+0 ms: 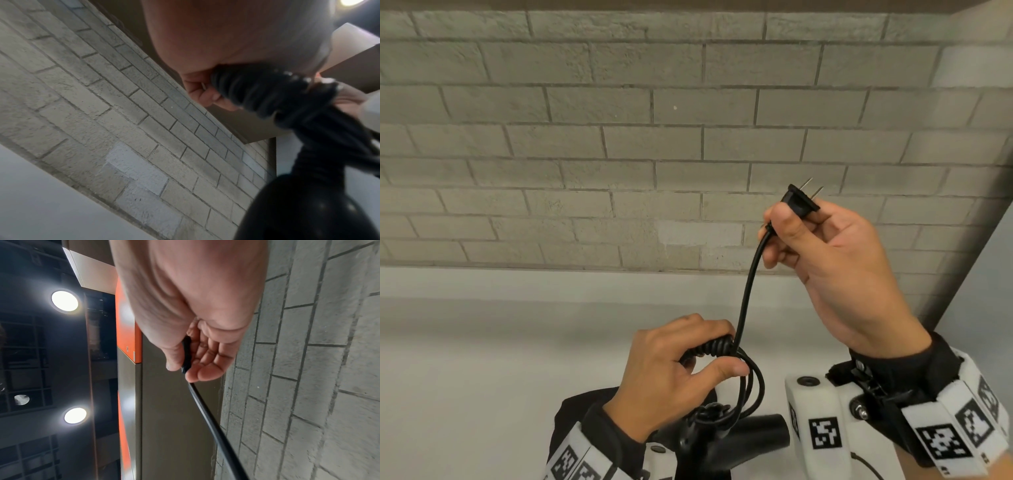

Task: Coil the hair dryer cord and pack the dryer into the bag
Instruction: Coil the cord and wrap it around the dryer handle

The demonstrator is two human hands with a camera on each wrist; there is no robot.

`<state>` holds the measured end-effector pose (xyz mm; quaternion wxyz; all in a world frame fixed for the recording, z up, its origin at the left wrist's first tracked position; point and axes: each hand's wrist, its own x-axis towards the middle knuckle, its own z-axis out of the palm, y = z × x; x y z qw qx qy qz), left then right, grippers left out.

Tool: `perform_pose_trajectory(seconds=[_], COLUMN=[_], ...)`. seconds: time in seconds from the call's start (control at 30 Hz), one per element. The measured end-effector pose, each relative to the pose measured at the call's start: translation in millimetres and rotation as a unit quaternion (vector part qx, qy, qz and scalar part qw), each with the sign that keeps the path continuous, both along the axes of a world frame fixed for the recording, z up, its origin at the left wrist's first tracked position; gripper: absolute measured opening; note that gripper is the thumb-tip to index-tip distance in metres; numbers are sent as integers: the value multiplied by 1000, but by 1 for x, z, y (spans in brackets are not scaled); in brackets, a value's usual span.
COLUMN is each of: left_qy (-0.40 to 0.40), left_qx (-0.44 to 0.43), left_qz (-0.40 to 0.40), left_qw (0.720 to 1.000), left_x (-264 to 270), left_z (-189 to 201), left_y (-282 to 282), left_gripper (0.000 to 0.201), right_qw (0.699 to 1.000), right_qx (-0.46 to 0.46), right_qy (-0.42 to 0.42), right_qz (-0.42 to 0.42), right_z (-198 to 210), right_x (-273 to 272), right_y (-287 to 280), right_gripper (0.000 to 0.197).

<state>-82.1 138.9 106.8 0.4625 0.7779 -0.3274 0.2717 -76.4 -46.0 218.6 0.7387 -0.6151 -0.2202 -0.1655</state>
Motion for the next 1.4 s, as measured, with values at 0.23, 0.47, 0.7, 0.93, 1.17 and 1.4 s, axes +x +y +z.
perform_pose_trajectory(seconds=[0.23, 0.47, 0.7, 0.93, 1.17, 1.4], left_qy=[-21, -18, 18, 48, 45, 33], left_qx=[26, 15, -16, -62, -22, -20], left_qz=[-3, 4, -12, -35, -34, -40], left_qw=[999, 1000, 1000, 996, 998, 998], left_x=[-5, -1, -2, -1, -4, -4], left_z=[3, -2, -5, -7, -2, 1], left_y=[3, 7, 2, 5, 3, 3], left_gripper=[35, 26, 26, 22, 23, 25], right_qw=[999, 993, 985, 958, 948, 972], right_qx=[22, 65, -49, -265, -267, -114], right_qy=[23, 89, 102, 111, 171, 193], right_qz=[-6, -30, -133, -21, 37, 78], right_z=[-4, -31, -75, -103, -110, -105], right_x=[10, 22, 27, 13, 2, 0], right_y=[-8, -24, -36, -41, -26, -11], right_gripper=[27, 15, 29, 17, 10, 23])
